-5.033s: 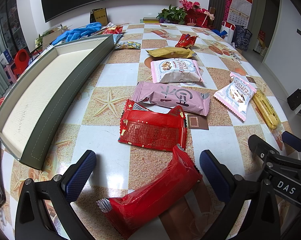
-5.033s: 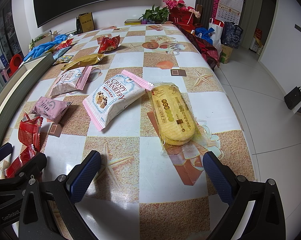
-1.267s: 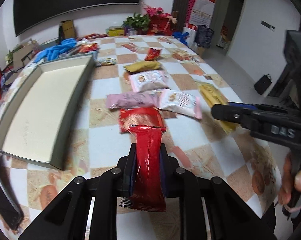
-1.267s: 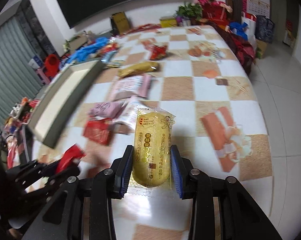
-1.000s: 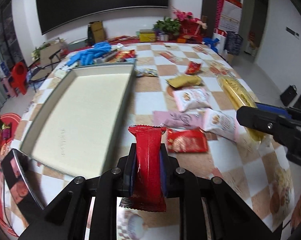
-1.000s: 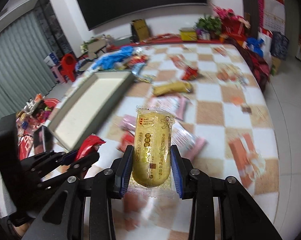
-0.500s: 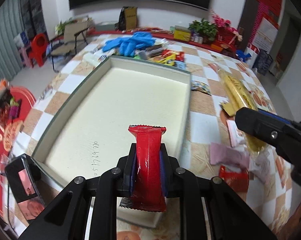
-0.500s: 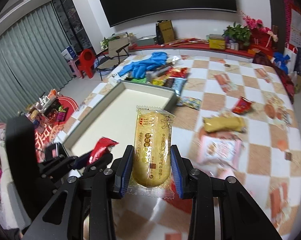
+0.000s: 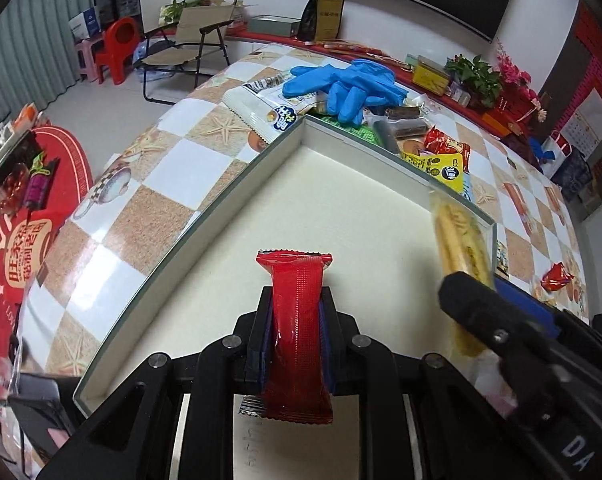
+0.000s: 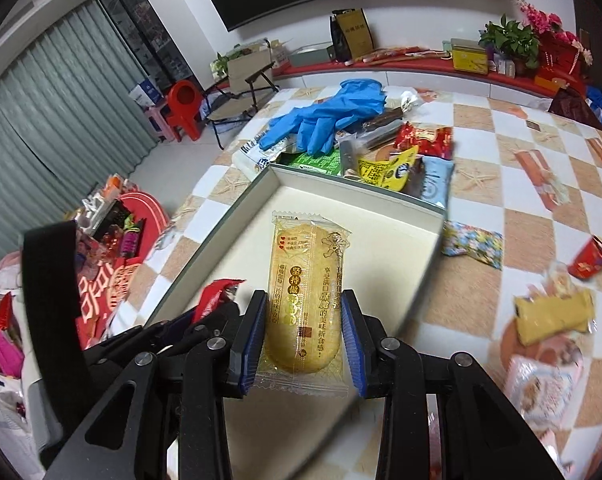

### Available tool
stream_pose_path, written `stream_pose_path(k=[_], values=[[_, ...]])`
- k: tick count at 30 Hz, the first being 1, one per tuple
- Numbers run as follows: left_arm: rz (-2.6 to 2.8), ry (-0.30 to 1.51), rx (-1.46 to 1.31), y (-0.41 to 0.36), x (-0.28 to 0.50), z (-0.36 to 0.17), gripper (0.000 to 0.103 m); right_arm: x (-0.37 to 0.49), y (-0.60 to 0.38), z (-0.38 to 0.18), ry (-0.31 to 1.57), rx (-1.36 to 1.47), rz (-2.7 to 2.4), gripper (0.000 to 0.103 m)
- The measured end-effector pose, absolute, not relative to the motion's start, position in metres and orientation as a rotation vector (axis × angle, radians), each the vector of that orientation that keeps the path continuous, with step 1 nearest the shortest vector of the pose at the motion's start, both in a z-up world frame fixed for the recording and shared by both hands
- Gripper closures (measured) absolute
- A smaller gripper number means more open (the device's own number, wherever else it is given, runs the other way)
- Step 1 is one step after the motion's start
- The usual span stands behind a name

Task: Organize snacks
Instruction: 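Carry the red bar and yellow cake packet into the grey tray and release both, then grasp the red square snack bag with the left gripper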

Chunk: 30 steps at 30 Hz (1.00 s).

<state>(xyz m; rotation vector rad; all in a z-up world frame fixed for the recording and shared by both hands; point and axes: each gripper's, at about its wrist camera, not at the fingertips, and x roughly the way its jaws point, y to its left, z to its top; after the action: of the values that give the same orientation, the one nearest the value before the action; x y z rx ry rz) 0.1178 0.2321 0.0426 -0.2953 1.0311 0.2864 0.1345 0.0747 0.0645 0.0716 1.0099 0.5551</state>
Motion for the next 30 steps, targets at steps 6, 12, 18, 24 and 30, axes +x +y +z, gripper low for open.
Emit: stream_pose_path(k=[6, 12, 18, 24, 30], values=[[0.302, 1.051, -0.335, 0.247, 0.126, 0.029, 0.044, 0.155, 0.085, 0.053, 1.041, 0.062, 0.514, 0.063], [0.250, 0.977, -0.337, 0.232, 0.102, 0.050, 0.034, 0.153, 0.064, 0.072, 0.969, 0.108, 0.488, 0.033], [0.087, 0.891, -0.218, 0.166, 0.042, 0.078, 0.031, 0.091, -0.005, 0.091, 0.874, 0.158, 0.456, 0.033], [-0.129, 0.891, -0.125, 0.085, -0.008, 0.069, 0.024, -0.003, -0.096, 0.073, 0.816, 0.048, 0.243, 0.033], [-0.204, 0.942, -0.018, 0.034, 0.001, 0.038, 0.024, -0.046, -0.172, 0.029, 0.901, 0.037, 0.074, 0.033]])
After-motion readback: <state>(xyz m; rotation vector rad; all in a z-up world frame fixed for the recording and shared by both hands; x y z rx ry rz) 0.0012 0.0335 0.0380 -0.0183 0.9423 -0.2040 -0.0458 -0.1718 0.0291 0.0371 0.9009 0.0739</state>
